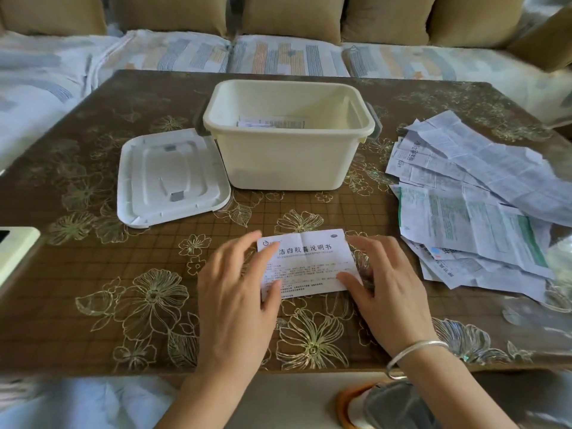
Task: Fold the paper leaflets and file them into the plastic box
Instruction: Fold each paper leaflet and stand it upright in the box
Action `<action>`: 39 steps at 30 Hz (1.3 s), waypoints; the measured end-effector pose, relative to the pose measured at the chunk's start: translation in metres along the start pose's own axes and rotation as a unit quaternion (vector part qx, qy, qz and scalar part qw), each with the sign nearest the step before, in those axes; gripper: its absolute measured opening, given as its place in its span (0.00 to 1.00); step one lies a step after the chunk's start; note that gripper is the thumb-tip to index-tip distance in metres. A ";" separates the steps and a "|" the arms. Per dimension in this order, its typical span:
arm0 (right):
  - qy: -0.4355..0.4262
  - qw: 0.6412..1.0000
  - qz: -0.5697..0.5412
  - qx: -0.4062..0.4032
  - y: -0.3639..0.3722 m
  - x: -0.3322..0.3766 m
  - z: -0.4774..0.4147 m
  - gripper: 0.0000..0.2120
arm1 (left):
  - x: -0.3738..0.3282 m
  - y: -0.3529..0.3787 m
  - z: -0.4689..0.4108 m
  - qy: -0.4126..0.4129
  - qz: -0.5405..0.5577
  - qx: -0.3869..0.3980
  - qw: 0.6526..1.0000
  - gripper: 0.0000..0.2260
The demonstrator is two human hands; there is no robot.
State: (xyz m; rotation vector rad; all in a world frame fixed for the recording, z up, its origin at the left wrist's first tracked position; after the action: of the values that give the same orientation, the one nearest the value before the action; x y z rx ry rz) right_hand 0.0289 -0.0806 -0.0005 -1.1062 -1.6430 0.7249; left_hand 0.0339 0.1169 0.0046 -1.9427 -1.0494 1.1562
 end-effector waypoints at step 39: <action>-0.039 0.999 -0.010 0.028 0.003 0.010 -0.005 0.11 | -0.001 0.024 -0.016 0.023 0.049 0.080 0.995 0.14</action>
State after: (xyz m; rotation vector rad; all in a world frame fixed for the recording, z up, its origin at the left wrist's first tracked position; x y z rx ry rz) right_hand 0.0334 -0.0710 0.0028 -1.0312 -1.6865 0.8045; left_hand 0.0551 0.1031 -0.0084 -1.9023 -0.8198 1.2042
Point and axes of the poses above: each hand's wrist, its own z-axis away from the middle knuckle, its own y-axis out of the palm, x = y × z, the point moved 10 cm from there along -z, towards the middle knuckle, and after that the axes turned 2 degrees about x, right-handed, at the moved point
